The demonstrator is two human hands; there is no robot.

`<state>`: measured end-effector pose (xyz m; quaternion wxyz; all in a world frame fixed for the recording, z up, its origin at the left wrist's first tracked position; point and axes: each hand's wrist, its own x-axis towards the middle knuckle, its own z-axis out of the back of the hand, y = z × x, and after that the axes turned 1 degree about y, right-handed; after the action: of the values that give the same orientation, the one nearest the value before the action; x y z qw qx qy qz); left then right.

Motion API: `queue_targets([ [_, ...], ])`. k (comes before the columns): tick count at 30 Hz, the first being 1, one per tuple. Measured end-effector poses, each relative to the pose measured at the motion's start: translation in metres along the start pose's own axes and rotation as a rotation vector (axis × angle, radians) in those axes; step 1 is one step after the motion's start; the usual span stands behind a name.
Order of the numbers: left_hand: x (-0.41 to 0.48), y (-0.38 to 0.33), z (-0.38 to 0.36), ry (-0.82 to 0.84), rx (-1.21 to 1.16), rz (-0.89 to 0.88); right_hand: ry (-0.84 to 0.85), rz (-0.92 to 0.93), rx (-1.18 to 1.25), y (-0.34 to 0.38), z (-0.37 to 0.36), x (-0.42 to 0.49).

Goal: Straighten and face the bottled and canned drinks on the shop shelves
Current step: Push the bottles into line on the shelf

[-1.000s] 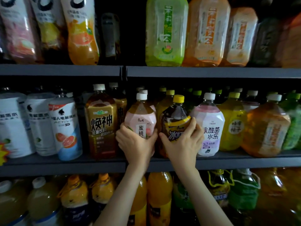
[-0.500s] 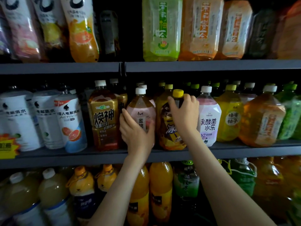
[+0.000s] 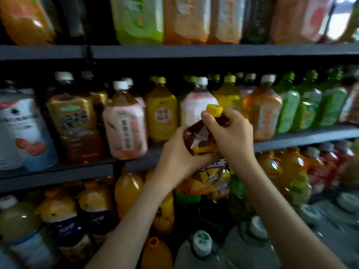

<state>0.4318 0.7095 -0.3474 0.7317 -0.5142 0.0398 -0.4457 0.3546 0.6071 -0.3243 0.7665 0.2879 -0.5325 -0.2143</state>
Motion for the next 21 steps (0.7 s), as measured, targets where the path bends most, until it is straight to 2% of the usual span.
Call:
queue_targets([
  [3, -0.021, -0.004, -0.057, 0.196, -0.029, 0.04, 0.097, -0.093, -0.156, -0.043, 0.061, -0.02],
  [8, -0.061, -0.005, -0.178, 0.623, -0.022, 0.056, 0.334, -0.384, -0.326, -0.119, 0.168, -0.076],
  [13, -0.115, -0.001, -0.286, 0.975, 0.052, -0.01, 0.445, -0.589, -0.496, -0.191, 0.235, -0.156],
  [16, -0.147, 0.022, -0.339, 1.084, 0.127, -0.016, 0.465, -0.724, -0.568, -0.239, 0.246, -0.214],
  [21, -0.183, 0.068, -0.395, 1.181, 0.215, 0.1, 0.48, -0.966, -0.529, -0.305, 0.233, -0.294],
])
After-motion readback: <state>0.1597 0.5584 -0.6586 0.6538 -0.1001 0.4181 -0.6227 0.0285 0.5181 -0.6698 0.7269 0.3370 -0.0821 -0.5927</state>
